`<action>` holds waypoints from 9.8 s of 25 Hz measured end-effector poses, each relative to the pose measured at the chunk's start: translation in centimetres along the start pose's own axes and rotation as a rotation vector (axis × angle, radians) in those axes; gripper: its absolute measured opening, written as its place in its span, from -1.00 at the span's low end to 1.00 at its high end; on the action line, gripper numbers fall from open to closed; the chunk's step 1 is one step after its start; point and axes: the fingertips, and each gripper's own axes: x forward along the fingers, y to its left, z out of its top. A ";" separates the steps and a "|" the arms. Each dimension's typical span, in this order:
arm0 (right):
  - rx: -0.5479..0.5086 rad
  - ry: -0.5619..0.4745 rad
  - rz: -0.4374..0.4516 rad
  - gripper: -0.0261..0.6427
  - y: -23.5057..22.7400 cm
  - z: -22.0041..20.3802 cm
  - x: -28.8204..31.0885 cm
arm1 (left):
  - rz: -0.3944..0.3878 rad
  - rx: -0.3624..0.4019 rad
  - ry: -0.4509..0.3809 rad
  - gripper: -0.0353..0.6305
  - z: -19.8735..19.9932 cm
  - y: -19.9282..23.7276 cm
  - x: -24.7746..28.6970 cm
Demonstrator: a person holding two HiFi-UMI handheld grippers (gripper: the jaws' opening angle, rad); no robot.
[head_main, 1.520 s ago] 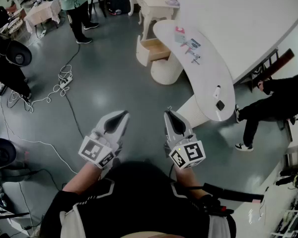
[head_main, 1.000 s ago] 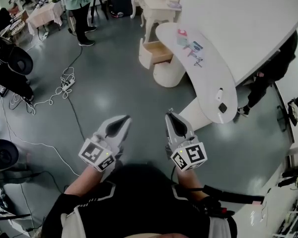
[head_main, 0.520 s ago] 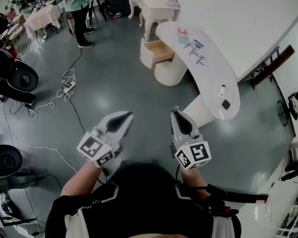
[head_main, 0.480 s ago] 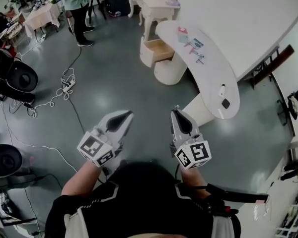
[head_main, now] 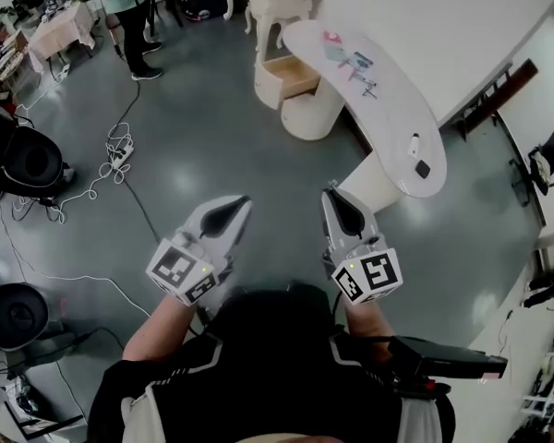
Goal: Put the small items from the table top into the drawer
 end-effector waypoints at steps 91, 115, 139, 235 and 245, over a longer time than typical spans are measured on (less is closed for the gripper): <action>0.084 -0.027 0.061 -0.85 -21.6 0.5 43.2 | 0.123 0.066 0.039 -0.89 4.0 40.4 27.7; 0.070 -0.026 0.087 -0.85 -25.7 0.3 52.1 | 0.096 0.078 0.063 -0.89 4.6 48.8 34.3; 0.002 -0.011 0.189 -0.85 -37.7 1.0 62.1 | 0.197 0.057 0.073 -0.89 5.0 55.7 48.2; 0.007 0.915 0.195 -0.85 -42.7 -43.4 76.1 | 0.346 -0.300 0.695 -0.89 -29.6 76.9 51.8; -0.001 1.067 0.180 -0.85 -43.2 -48.9 75.8 | 0.237 -0.280 0.743 -0.89 -32.3 76.0 53.3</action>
